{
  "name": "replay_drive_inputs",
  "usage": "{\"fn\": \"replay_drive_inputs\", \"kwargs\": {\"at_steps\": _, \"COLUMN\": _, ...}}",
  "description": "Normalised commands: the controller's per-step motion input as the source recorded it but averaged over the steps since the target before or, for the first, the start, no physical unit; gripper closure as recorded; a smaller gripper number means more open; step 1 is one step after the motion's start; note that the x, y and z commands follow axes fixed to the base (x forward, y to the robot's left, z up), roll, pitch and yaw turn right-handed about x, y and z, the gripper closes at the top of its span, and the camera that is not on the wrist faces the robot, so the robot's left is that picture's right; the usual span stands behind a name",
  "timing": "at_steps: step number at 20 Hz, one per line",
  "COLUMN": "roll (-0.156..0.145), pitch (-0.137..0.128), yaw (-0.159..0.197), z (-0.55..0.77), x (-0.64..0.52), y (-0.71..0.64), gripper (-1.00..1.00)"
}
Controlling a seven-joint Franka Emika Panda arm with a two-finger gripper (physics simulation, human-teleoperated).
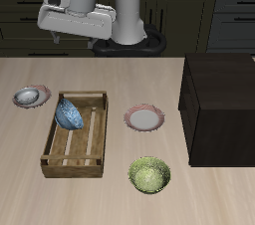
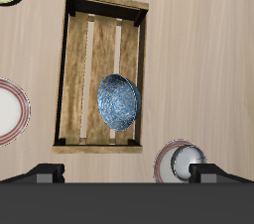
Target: Place the white bowl on the off-center plate and place the green bowl on top of the wooden shelf
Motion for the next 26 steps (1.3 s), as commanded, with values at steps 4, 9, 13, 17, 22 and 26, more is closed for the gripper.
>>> {"fn": "replay_drive_inputs", "kwargs": {"at_steps": 4, "roll": 0.033, "pitch": -0.008, "yaw": 0.000, "z": 0.11, "x": 0.34, "y": 0.29, "gripper": -1.00}}
{"fn": "replay_drive_inputs", "kwargs": {"at_steps": 9, "roll": 0.006, "pitch": 0.010, "yaw": 0.010, "z": 0.01, "x": 0.36, "y": 0.17, "gripper": -1.00}}
{"fn": "replay_drive_inputs", "kwargs": {"at_steps": 13, "roll": 0.023, "pitch": 0.021, "yaw": 0.001, "z": -0.01, "x": 0.33, "y": 0.12, "gripper": -1.00}}
{"fn": "replay_drive_inputs", "kwargs": {"at_steps": 17, "roll": 0.008, "pitch": 0.009, "yaw": 0.023, "z": -0.01, "x": 0.28, "y": 0.14, "gripper": -1.00}}
{"fn": "replay_drive_inputs", "kwargs": {"at_steps": 22, "roll": 0.003, "pitch": 0.017, "yaw": 0.007, "z": 0.04, "x": 0.34, "y": 0.13, "gripper": -1.00}}
{"fn": "replay_drive_inputs", "kwargs": {"at_steps": 26, "roll": -0.001, "pitch": 0.011, "yaw": 0.010, "z": 0.01, "x": 0.26, "y": 0.10, "gripper": -1.00}}
